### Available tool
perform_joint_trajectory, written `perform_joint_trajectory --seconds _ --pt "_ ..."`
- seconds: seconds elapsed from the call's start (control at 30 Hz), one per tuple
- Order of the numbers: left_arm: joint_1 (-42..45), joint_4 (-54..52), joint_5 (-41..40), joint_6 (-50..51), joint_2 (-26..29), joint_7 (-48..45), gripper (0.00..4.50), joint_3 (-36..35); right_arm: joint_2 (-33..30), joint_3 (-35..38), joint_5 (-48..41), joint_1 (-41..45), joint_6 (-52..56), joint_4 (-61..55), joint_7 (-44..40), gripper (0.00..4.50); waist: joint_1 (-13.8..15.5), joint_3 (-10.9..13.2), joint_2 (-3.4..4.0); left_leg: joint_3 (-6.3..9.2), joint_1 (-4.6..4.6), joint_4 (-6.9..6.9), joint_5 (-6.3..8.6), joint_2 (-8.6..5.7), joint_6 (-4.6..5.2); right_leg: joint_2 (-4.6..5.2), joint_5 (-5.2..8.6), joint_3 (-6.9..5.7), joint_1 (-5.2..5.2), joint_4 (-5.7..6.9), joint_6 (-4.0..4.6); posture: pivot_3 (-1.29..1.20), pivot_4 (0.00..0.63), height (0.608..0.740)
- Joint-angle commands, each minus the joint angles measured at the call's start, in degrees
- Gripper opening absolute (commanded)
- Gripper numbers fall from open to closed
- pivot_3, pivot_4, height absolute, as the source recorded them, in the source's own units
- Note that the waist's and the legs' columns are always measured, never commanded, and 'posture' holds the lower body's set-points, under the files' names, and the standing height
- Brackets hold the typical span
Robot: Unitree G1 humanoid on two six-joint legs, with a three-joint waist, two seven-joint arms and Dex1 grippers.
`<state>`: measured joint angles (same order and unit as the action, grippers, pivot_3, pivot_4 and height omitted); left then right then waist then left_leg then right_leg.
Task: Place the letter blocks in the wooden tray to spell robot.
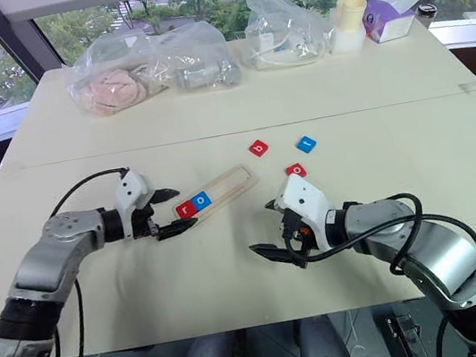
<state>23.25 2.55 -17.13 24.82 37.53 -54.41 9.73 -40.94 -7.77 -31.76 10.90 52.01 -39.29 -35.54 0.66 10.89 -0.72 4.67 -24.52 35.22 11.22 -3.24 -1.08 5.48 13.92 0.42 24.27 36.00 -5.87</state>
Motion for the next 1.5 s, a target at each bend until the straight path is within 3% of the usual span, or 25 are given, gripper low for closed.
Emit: perform_joint_trajectory --seconds 0.03,0.33,0.5,0.77,0.97,1.17,1.3,1.5 --pt "0.05 0.9 2.31 -2.05 -0.82 0.37 4.5 0.45 0.77 1.89 -0.8 -0.42 0.28 -2.69 1.47 4.46 -0.01 0.0 0.0 0.0 0.0 -0.01 0.0 0.0 0.0 0.0 0.0 0.0 0.01 0.01 0.0 0.0 0.15 0.74" --pt "-1.95 2.76 7.19 -3.02 -1.44 1.17 4.5 2.05 1.58 2.54 -0.91 -0.02 0.18 -1.67 2.37 4.46 0.03 -0.05 0.03 0.01 0.13 0.03 -0.01 0.01 0.01 -0.03 -0.01 0.0 -0.1 0.09 -0.02 0.0 0.15 0.74" --pt "-2.76 3.78 8.07 -3.44 -1.91 2.17 3.14 2.3 1.68 2.91 -0.78 0.59 -0.07 -0.88 2.35 4.5 0.01 -0.08 0.04 0.02 0.27 0.05 -0.01 0.01 0.01 -0.03 -0.02 -0.01 -0.27 0.08 -0.04 0.0 0.15 0.74" --pt "-2.33 3.76 8.79 -5.63 -1.58 0.77 3.14 3.12 1.78 3.54 -0.5 1.23 -0.57 0.5 2.37 4.5 -0.01 -0.09 0.03 0.04 0.57 0.03 0.0 0.02 0.0 -0.01 0.0 -0.02 -0.59 0.03 -0.03 0.0 0.15 0.74" --pt "-0.11 1.54 5.55 -15.0 0.53 -12.57 3.14 4.06 1.4 6.31 -1.22 0.47 -1.13 2.19 1.8 4.5 0.04 -0.08 0.03 0.04 0.47 -0.02 0.0 0.02 0.0 0.01 0.0 -0.03 -0.52 -0.06 -0.02 0.0 0.15 0.74" --pt "8.11 9.18 6.59 -20.22 -0.01 -22.44 3.14 6.77 0.13 11.45 -0.81 -2.4 -2.34 4.71 1.08 4.5 0.2 -0.06 0.0 0.1 0.06 0.08 -0.01 -0.02 0.01 0.0 -0.02 -0.17 -0.22 -0.05 -0.02 0.0 0.15 0.74" --pt "12.88 18.95 10.9 -27.94 -2.61 -23.3 3.14 8.86 0.15 14.12 -3.34 -6.09 -0.33 1.77 1.27 4.5 -0.06 -0.06 0.0 0.09 0.08 0.04 -0.01 -0.02 0.02 -0.04 -0.02 -0.17 -0.21 -0.04 -0.04 0.0 0.15 0.74" --pt "15.52 24.68 11.92 -30.74 -5.28 -25.01 3.14 9.3 0.36 15.2 -4.61 -9.02 0.79 -1.1 2.42 4.5 0.05 -0.05 -0.02 0.12 0.08 0.11 -0.02 0.02 0.03 -0.17 -0.1 -0.19 -0.2 0.07 -0.19 0.0 0.15 0.74"
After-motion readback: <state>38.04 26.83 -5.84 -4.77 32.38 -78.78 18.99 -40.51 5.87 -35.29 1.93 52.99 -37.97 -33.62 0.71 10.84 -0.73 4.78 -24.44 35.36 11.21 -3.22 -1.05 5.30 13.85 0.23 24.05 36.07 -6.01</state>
